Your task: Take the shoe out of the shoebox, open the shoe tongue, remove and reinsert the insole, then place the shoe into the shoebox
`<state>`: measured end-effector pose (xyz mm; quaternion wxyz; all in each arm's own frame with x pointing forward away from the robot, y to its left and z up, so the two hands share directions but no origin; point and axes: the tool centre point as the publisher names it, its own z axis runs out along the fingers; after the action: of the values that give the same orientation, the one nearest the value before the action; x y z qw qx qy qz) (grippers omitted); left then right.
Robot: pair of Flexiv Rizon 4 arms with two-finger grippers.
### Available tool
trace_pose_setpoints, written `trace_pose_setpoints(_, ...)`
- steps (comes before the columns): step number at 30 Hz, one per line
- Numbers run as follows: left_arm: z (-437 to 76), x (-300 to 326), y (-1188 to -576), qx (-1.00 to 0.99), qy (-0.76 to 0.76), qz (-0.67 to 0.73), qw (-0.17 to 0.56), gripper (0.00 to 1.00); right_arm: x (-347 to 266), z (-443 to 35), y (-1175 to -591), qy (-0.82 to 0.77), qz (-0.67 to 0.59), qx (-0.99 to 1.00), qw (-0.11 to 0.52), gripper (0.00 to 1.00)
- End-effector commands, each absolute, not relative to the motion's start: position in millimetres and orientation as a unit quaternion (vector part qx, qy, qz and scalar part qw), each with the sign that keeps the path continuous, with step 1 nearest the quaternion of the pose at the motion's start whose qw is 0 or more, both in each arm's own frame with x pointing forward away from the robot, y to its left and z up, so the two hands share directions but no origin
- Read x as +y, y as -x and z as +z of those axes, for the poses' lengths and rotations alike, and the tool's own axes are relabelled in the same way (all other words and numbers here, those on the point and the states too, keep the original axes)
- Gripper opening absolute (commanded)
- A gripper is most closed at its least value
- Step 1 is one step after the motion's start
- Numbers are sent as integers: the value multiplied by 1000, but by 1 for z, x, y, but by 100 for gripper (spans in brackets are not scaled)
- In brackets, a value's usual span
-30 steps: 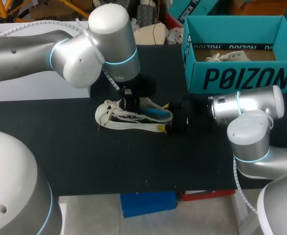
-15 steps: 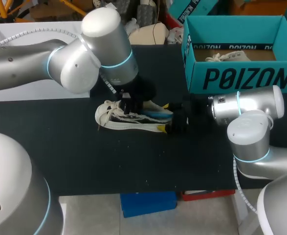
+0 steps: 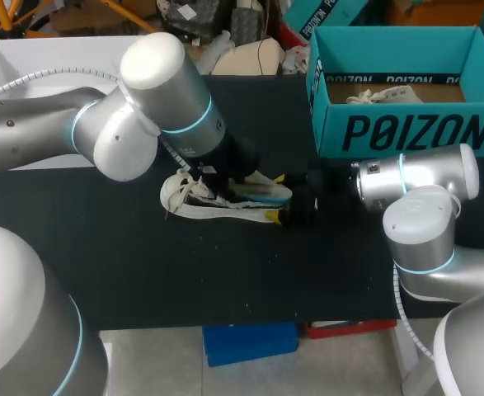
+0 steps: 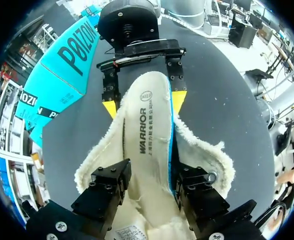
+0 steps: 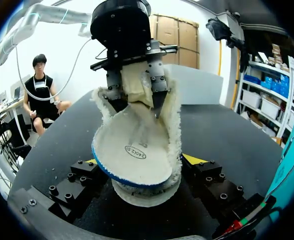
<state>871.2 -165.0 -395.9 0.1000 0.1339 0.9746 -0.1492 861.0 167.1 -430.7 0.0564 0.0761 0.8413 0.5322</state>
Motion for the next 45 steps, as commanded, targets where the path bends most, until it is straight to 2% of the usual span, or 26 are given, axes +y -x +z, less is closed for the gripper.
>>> trace_pose_setpoints(1, -400, -170, -863, 972, -126, -147, 136, 47, 168, -434, -860, -77, 532, 841, 57, 0)
trace_pose_setpoints(15, -405, -204, -870, 963, -126, -177, 159, 35, 168, -434, -860, -77, 532, 841, 57, 0)
trace_pose_setpoints(21, -402, -216, -873, 960, -127, -185, 166, 25, 168, -434, -860, -77, 532, 841, 57, 0)
trace_pose_setpoints(29, -389, -223, -874, 957, -127, -196, 173, 18, 168, -434, -860, -77, 532, 841, 57, 0)
trace_pose_setpoints(31, -388, -225, -874, 956, -132, -198, 169, 14, 168, -434, -860, -77, 532, 841, 57, 0)
trace_pose_setpoints(33, -387, -226, -874, 956, -135, -198, 168, 2, 168, -434, -860, -77, 532, 841, 57, 0)
trace_pose_setpoints(34, -387, -227, -874, 956, -136, -198, 166, 0, 168, -434, -860, -77, 532, 841, 57, 0)
trace_pose_setpoints(45, -364, -219, -863, 951, -145, -237, 138, 0, 168, -434, -860, -77, 532, 841, 57, 0)
